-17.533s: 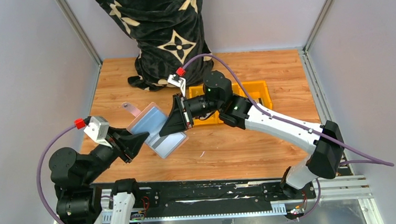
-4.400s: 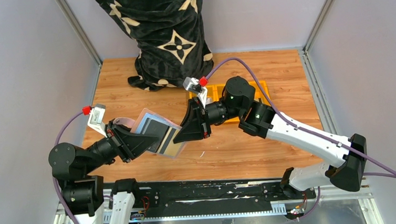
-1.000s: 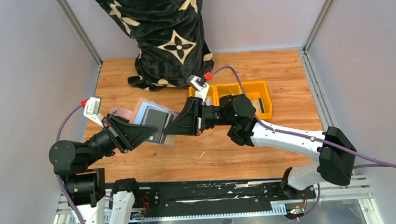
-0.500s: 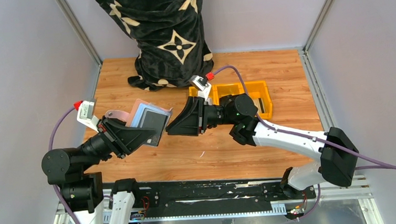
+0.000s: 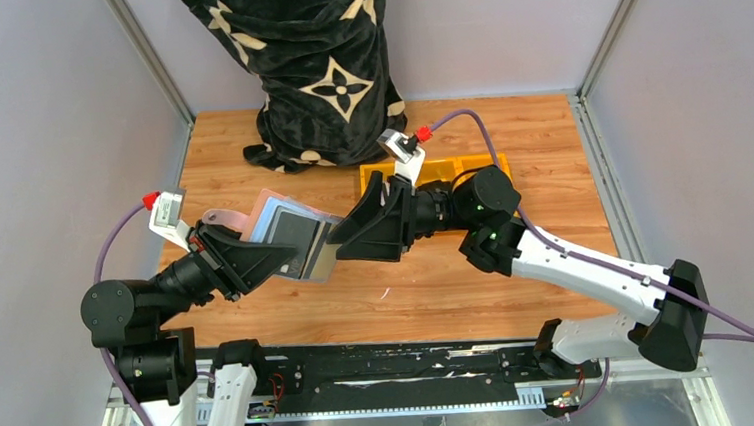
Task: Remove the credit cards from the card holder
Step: Remove the credit card from the card holder.
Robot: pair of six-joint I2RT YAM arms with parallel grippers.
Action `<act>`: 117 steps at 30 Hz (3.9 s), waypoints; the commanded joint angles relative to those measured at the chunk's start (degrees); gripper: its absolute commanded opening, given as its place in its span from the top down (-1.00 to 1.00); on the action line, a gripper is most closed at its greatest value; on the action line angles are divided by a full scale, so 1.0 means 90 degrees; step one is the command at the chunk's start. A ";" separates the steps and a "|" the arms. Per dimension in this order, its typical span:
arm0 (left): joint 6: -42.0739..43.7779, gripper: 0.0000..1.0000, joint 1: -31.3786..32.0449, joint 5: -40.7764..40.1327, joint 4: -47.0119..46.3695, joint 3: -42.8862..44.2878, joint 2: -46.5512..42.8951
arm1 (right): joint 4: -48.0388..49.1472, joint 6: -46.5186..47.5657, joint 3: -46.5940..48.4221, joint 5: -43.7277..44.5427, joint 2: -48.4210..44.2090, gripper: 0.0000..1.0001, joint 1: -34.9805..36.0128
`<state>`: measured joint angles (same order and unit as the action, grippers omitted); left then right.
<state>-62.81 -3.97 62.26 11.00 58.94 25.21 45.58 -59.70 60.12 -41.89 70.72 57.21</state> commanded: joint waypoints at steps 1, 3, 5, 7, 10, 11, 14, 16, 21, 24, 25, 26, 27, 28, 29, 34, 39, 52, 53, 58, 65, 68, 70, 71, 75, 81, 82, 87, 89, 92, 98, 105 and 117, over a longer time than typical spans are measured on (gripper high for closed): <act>0.0071 0.85 0.0040 0.0016 0.0044 0.0079 -0.0087 | -0.1411 0.0735 0.0437 0.0204 -0.0081 -0.20 -0.0058; 0.0084 0.85 0.0041 0.0016 0.0058 0.0090 -0.0086 | -0.1247 0.0588 0.0500 0.0166 0.0049 -0.18 -0.0058; 0.0094 0.85 0.0040 0.0021 0.0075 0.0090 -0.0086 | -0.1088 0.0411 0.0611 0.0067 0.0236 -0.13 -0.0058; 0.0119 0.85 0.0040 0.0026 0.0087 0.0087 -0.0086 | -0.0995 0.0335 0.0684 0.0029 0.0340 -0.09 -0.0058; 0.0150 0.85 0.0040 0.0035 0.0123 0.0079 -0.0096 | -0.0805 0.0255 0.0717 0.0025 0.0420 -0.03 -0.0058; 0.0163 0.85 0.0040 0.0035 0.0132 0.0065 -0.0096 | -0.0749 0.0209 0.0730 0.0016 0.0437 0.00 -0.0058; 0.0186 0.84 0.0040 0.0035 0.0141 0.0041 -0.0097 | -0.0665 0.0116 0.0798 -0.0058 0.0498 0.10 -0.0063; 0.0202 0.84 0.0040 0.0035 0.0151 0.0043 -0.0096 | -0.0544 0.0028 0.0775 -0.0144 0.0489 0.14 -0.0058; 0.0224 0.84 0.0040 0.0035 0.0151 0.0038 -0.0092 | -0.0519 -0.0016 0.0625 -0.0217 0.0267 0.09 -0.0058; 0.0230 0.84 0.0040 0.0061 0.0153 0.0076 -0.0077 | -0.0664 0.0157 0.0532 -0.0187 0.0090 -0.05 -0.0058; 0.0243 0.84 0.0042 0.0059 0.0152 0.0086 -0.0077 | -0.0766 0.0233 0.0519 -0.0143 0.0061 -0.06 -0.0058; 0.0236 0.84 0.0041 0.0064 0.0154 0.0088 -0.0077 | -0.0866 0.0317 0.0547 -0.0116 0.0059 -0.08 -0.0058; 0.0231 0.84 0.0040 0.0063 0.0155 0.0094 -0.0077 | -0.0956 0.0364 0.0590 -0.0117 0.0083 -0.09 -0.0058; 0.0229 0.84 0.0040 0.0066 0.0156 0.0108 -0.0068 | -0.1033 0.0373 0.0636 -0.0151 0.0127 -0.09 -0.0058; 0.0235 0.84 0.0040 0.0065 0.0154 0.0120 -0.0067 | -0.1035 0.0365 0.0675 -0.0175 0.0175 -0.09 -0.0058; 0.0233 0.84 0.0043 0.0084 0.0168 0.0132 -0.0057 | -0.1093 0.0383 0.0806 -0.0148 0.0361 -0.09 -0.0084; 0.0251 0.84 0.0042 0.0139 0.0181 0.0024 -0.0095 | -0.0920 0.0224 0.0963 -0.0175 0.0560 -0.09 -0.0126; 0.0436 0.84 0.0040 0.0202 0.0291 -0.0068 -0.0096 | -0.0492 -0.0138 0.1073 -0.0406 0.0675 0.09 -0.0126; 0.0460 0.84 0.0040 0.0197 0.0325 -0.0071 -0.0096 | -0.0447 -0.0158 0.1051 -0.0400 0.0644 0.11 -0.0126; 0.0418 0.84 0.0040 0.0182 0.0267 -0.0070 -0.0090 | -0.0556 -0.0125 0.1019 -0.0364 0.0559 0.12 -0.0134; 0.0193 0.84 0.0040 0.0216 0.0130 0.0071 -0.0110 | -0.0470 -0.0251 0.0926 -0.0323 0.0811 0.11 -0.0190; 0.0103 0.84 0.0040 0.0266 0.0068 0.0097 -0.0134 | -0.0184 -0.0392 0.0879 -0.0326 0.0967 0.11 -0.0202; 0.0088 0.84 0.0040 0.0288 0.0058 0.0101 -0.0139 | -0.0095 -0.0447 0.0933 -0.0355 0.1079 0.12 -0.0204; 0.0069 0.84 0.0040 0.0303 0.0053 0.0107 -0.0139 | -0.0098 -0.0465 0.0969 -0.0371 0.1123 0.12 -0.0204; 0.0069 0.83 0.0040 0.0328 0.0047 0.0063 -0.0191 | 0.0021 -0.0543 0.1040 -0.0219 0.1244 0.20 -0.0214; 0.0102 0.76 0.0040 0.0350 0.0038 -0.0086 -0.0285 | 0.0462 -0.0892 0.1152 -0.0118 0.1466 0.67 -0.0205; 0.0114 0.74 0.0040 0.0349 0.0037 -0.0118 -0.0299 | 0.0552 -0.0975 0.1177 -0.0137 0.1511 0.75 -0.0204; 0.0119 0.64 0.0041 0.0360 0.0026 -0.0172 -0.0292 | 0.1000 -0.1182 0.1019 -0.0213 0.1532 1.00 -0.0204; 0.0016 0.58 0.0041 0.0335 -0.0048 -0.0153 -0.0259 | 0.1190 -0.1157 0.0821 -0.0226 0.1444 1.00 -0.0207; -0.0213 0.53 0.0040 0.0305 -0.0217 -0.0143 -0.0203 | 0.1513 -0.1156 0.0534 -0.0224 0.1339 1.00 -0.0212; -0.0488 0.57 0.0045 0.0236 -0.0409 -0.0042 -0.0117 | 0.1601 -0.0993 -0.0016 -0.0041 0.1090 1.00 -0.0214; -0.0492 0.85 0.0040 0.0126 -0.0291 0.0092 -0.0077 | 0.2005 -0.1072 -0.0374 0.0034 0.0945 1.00 -0.0224; -0.0295 0.81 0.0040 0.0099 -0.0197 0.0111 -0.0084 | 0.1970 -0.1043 -0.0386 0.0089 0.0864 0.81 -0.0212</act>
<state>-65.19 -3.92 62.78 12.32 57.78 25.39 63.00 -69.69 56.38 -41.74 78.94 55.92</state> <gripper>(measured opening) 0.123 0.004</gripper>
